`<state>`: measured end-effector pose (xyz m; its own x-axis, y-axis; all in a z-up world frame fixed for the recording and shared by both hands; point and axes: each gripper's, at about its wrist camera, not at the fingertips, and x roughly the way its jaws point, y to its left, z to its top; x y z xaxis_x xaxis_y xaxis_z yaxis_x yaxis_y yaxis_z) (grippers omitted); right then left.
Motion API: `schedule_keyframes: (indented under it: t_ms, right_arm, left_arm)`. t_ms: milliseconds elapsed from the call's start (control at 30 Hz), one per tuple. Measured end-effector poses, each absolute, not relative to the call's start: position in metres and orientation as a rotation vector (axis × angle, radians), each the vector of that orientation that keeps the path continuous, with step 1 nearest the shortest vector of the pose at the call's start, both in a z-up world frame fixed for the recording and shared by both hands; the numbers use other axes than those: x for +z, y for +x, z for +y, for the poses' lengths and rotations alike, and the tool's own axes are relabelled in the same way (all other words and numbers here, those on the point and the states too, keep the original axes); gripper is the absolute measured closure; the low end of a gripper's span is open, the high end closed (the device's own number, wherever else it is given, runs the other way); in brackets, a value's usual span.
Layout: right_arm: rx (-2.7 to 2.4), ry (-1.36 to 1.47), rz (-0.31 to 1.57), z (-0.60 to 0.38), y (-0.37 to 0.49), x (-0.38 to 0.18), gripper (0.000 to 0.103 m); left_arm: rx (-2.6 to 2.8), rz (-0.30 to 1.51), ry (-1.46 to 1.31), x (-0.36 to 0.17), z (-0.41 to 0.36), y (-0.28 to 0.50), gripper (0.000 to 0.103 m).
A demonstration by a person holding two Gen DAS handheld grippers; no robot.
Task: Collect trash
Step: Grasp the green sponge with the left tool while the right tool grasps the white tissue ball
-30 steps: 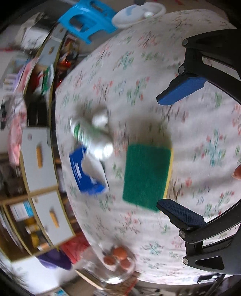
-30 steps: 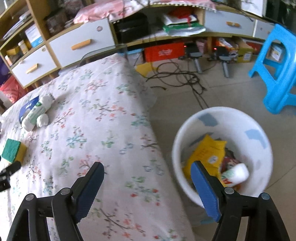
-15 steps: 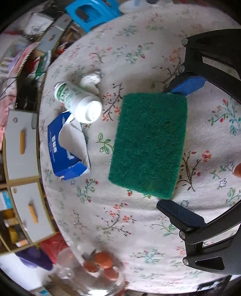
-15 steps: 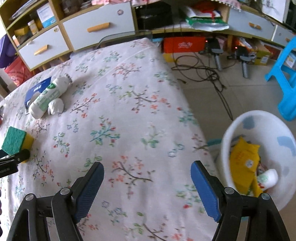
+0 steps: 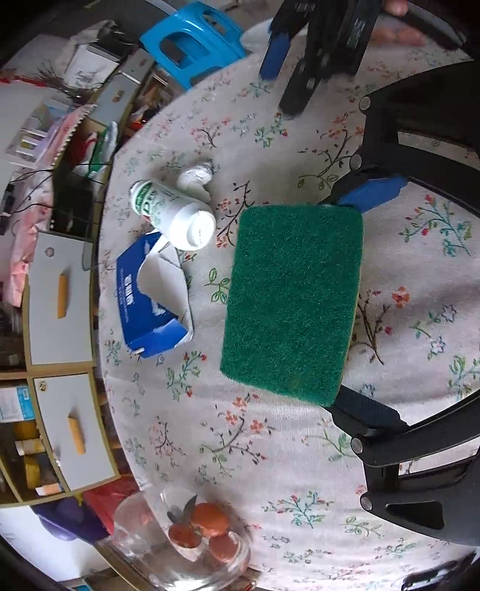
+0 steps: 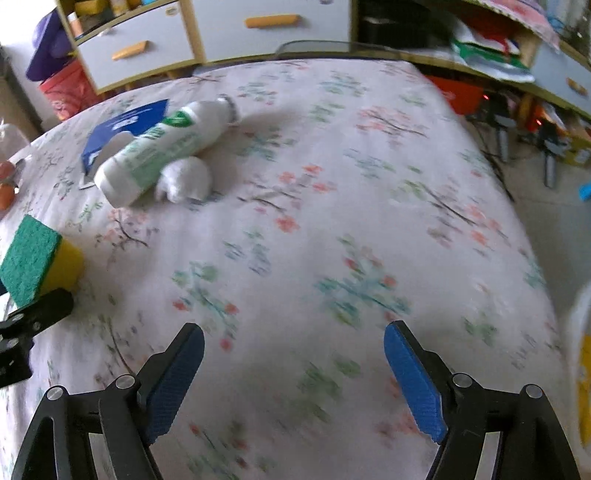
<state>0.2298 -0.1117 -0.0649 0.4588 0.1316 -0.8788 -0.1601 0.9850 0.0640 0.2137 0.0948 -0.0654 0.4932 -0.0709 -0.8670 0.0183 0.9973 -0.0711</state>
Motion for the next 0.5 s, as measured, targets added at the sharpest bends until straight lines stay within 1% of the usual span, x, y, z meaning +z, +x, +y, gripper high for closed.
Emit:
schedule_keyframes:
  t_ms: [133, 233, 500]
  right_arm:
    - [0.196, -0.037, 1.064, -0.092, 0.245, -0.071, 0.018]
    - [0.185, -0.044, 1.039, -0.079, 0.255, -0.074, 0.014]
    - [0.197, -0.113, 0.927, -0.046, 0.281, -0.081, 0.014]
  left_arm:
    - [-0.03, 1.032, -0.079, -0.056, 0.104, 0.209, 0.018]
    - [-0.017, 1.019, -0.092, -0.051, 0.111, 0.205, 0.019]
    - [-0.039, 1.017, -0.095, -0.048, 0.119, 0.198, 0.019]
